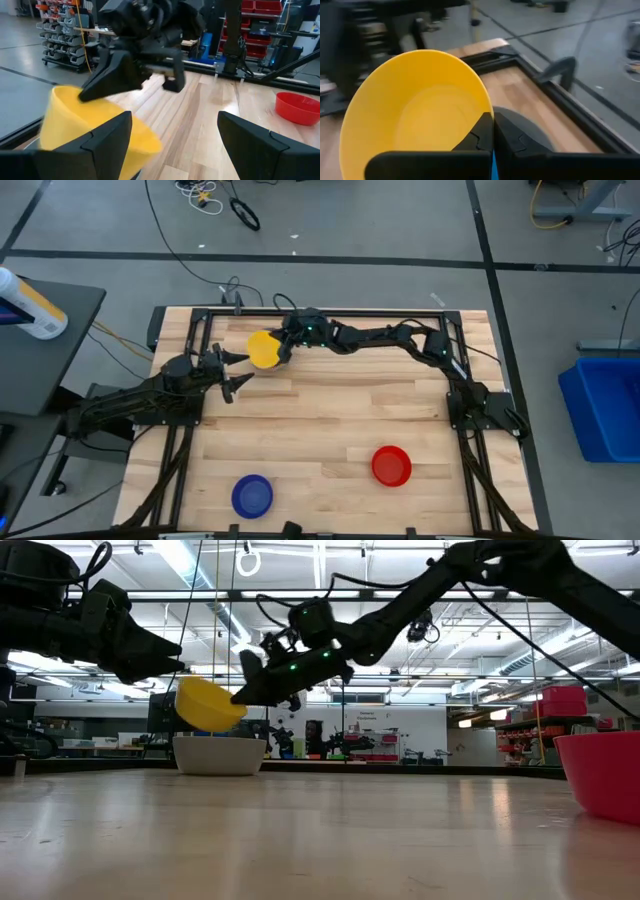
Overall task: Nest bowls inside each other
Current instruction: Stack the yellow bowl on the light blue bowl
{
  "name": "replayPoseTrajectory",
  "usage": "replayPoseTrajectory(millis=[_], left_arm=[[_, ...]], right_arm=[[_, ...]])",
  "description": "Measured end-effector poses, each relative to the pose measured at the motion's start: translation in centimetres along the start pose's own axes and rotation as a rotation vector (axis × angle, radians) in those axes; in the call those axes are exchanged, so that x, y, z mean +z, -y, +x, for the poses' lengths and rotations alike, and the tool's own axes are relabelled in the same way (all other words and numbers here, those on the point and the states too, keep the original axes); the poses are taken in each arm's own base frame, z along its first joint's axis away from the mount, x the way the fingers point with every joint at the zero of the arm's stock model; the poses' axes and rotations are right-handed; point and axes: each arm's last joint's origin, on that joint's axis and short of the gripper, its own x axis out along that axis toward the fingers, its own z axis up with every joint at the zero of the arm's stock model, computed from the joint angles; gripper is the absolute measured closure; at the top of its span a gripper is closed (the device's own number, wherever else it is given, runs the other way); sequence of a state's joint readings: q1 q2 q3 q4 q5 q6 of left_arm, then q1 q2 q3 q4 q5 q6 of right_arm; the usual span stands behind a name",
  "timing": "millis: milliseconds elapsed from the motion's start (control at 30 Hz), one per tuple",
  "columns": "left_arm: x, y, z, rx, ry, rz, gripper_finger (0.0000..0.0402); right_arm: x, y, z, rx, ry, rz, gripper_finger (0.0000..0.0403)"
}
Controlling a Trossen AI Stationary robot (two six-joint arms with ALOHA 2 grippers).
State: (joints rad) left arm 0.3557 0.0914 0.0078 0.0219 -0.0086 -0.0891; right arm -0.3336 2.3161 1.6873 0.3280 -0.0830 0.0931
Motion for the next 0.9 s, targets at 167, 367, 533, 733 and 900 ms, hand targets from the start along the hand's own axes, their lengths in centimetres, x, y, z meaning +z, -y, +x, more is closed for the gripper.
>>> replayPoseTrajectory(millis=[167, 367, 533, 733, 900], left_arm=[[0.1, 0.0, -0.1, 0.004, -0.017, 0.003, 0.0097], [0.2, 0.0, -0.1, 0.003, -0.016, 0.01, 0.0097], [0.2, 0.0, -0.1, 0.001, -0.015, 0.003, 0.0097], [0.2, 0.0, -0.1, 0.001, -0.016, 0.0, 0.0097], [0.2, 0.0, -0.1, 0.001, -0.016, 0.0, 0.0097]], right_arm=[[-0.7, 0.8, 0.3, -0.104, -0.077, 0.009, 0.0403], [-1.0, 1.6, 0.2, -0.111, -0.121, 0.03, 0.0403], [-1.5, 1.4, 0.1, -0.091, -0.172, 0.046, 0.0403], [-2.0, 1.5, 0.0, -0.066, -0.224, 0.06, 0.0387], [-1.8, 1.3, 0.1, -0.014, -0.208, 0.062, 0.0322]])
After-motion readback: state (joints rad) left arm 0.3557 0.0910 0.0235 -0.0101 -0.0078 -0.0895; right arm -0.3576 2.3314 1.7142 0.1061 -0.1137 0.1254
